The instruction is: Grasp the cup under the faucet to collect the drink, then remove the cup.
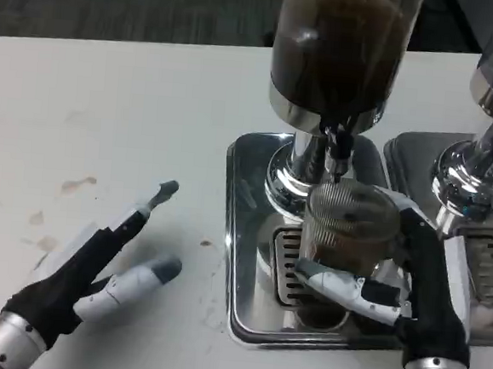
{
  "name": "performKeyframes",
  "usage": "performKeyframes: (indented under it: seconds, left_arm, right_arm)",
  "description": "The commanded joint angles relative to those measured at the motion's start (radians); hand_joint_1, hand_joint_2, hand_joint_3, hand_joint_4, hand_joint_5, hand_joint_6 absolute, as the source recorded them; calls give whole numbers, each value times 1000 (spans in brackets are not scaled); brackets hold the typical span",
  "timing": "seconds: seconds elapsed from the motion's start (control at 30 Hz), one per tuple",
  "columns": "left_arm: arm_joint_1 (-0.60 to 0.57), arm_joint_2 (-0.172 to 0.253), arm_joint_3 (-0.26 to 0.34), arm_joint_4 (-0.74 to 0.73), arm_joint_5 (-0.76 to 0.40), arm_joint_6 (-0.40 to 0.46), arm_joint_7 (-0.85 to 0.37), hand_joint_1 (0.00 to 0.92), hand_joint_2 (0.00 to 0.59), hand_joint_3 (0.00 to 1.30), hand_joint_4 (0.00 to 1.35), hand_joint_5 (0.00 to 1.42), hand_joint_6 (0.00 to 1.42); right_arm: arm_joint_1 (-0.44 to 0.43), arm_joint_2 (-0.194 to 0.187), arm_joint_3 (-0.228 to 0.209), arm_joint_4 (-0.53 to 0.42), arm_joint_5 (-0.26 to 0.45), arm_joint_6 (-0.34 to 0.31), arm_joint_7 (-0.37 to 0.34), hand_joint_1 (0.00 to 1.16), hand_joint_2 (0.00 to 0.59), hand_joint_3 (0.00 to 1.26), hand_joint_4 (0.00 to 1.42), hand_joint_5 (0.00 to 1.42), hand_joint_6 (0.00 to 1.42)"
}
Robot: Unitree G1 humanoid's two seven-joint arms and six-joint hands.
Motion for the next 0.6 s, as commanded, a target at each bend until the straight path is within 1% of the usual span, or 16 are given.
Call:
performKeyframes:
  seconds: [0.03,0.33,0.47,0.6]
  left_arm:
    - [16,20,0,-15,-12,-12,-12,0,67,0,0,0,0]
    - [19,34,-2,-16,-13,-12,-19,0,67,0,0,0,0]
    - [35,47,2,-44,-8,-15,-17,0,67,0,0,0,0]
    - [60,72,9,-85,-1,-14,-14,0,68,0,0,0,0]
  right_arm:
    - [25,-21,24,-63,-31,-46,14,997,219,864,893,962,1261]
    - [67,-21,41,-107,-13,-39,48,989,226,864,899,967,1276]
    - [93,-19,42,-162,2,-40,75,986,228,864,902,978,1283]
    - [111,-22,44,-216,0,-38,95,982,235,864,913,979,1285]
